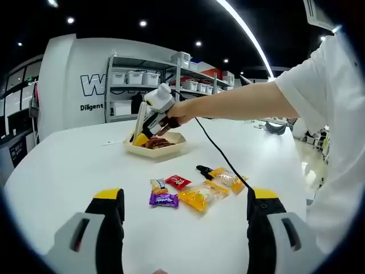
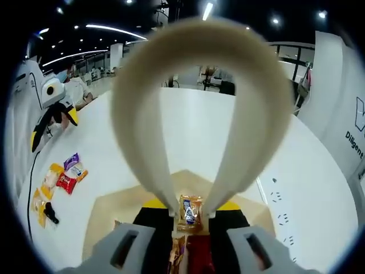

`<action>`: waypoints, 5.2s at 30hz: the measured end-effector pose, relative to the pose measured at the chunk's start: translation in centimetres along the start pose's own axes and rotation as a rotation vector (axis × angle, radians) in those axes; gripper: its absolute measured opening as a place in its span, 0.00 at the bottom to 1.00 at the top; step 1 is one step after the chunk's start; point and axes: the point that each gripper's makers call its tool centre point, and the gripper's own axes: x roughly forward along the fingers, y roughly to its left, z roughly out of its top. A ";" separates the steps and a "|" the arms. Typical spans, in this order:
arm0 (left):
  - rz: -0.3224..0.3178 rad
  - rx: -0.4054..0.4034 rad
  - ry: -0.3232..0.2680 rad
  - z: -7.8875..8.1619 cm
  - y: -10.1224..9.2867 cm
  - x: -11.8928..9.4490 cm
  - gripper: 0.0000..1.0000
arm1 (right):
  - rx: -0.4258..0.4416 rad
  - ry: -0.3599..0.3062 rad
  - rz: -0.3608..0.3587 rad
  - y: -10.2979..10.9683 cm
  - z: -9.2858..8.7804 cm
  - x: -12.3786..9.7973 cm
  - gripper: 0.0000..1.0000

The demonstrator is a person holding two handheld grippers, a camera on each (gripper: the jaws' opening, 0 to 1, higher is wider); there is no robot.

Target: Place the target food into the container with the food tongs after gripping and lifting it, then release it inside without dropping or visibly crushing the food.

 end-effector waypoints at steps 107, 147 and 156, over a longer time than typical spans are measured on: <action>-0.035 -0.009 -0.011 -0.5 -2.1 -0.1 0.87 | -0.283 -0.070 0.323 19.6 2.8 0.3 0.19; -0.038 -0.002 -0.018 -0.2 -2.4 -0.3 0.87 | -0.219 -0.047 0.289 20.0 1.0 -1.1 0.20; -0.042 -0.001 -0.020 -0.1 -2.5 -0.3 0.87 | -0.225 -0.050 0.290 20.7 1.3 -1.5 0.20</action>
